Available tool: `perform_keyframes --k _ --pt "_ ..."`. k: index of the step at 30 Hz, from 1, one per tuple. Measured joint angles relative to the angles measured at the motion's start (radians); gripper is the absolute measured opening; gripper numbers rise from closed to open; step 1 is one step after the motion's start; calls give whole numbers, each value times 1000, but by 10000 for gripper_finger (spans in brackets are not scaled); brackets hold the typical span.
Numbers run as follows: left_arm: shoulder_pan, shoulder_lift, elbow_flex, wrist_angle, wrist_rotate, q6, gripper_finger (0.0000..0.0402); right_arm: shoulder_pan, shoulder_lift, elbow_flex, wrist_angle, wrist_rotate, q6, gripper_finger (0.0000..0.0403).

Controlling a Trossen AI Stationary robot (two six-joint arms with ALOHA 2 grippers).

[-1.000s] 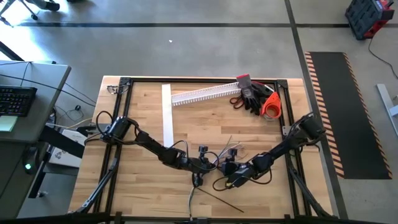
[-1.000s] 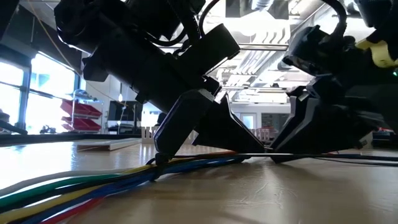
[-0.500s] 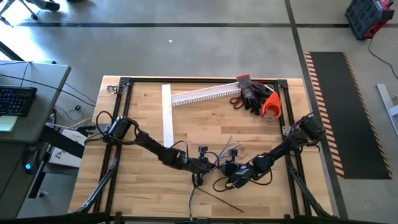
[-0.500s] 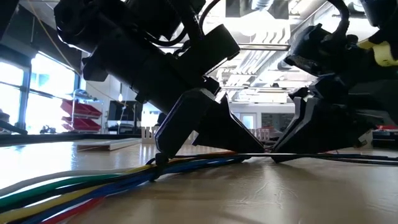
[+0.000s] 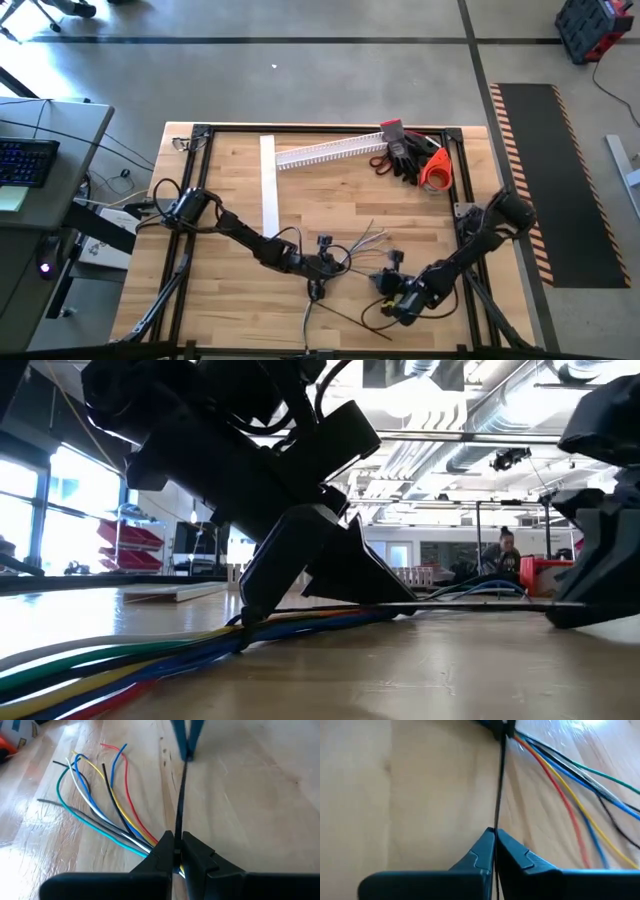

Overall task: Ziptie cables
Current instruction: Wrap the cable wires with the black zip tie

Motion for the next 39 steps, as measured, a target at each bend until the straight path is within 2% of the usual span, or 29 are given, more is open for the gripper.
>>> perform_keyframes --k 4,10,14,19,31,39 --pt "0 0 -2 10 6 1 1 -55 -8 69 -92 -54 -84 26" --pt "0 0 -2 15 10 -6 1 -127 29 87 113 -39 -305 106" --pt "-1 0 -2 21 10 -8 1 -167 80 87 205 -14 -359 124" --pt "-1 1 -2 24 10 -8 1 -179 122 88 285 26 -399 110" --pt "-1 1 -2 24 18 -16 1 -178 125 88 283 29 -400 10" --pt "-1 1 -1 22 20 -16 1 -175 125 91 248 27 -336 2"
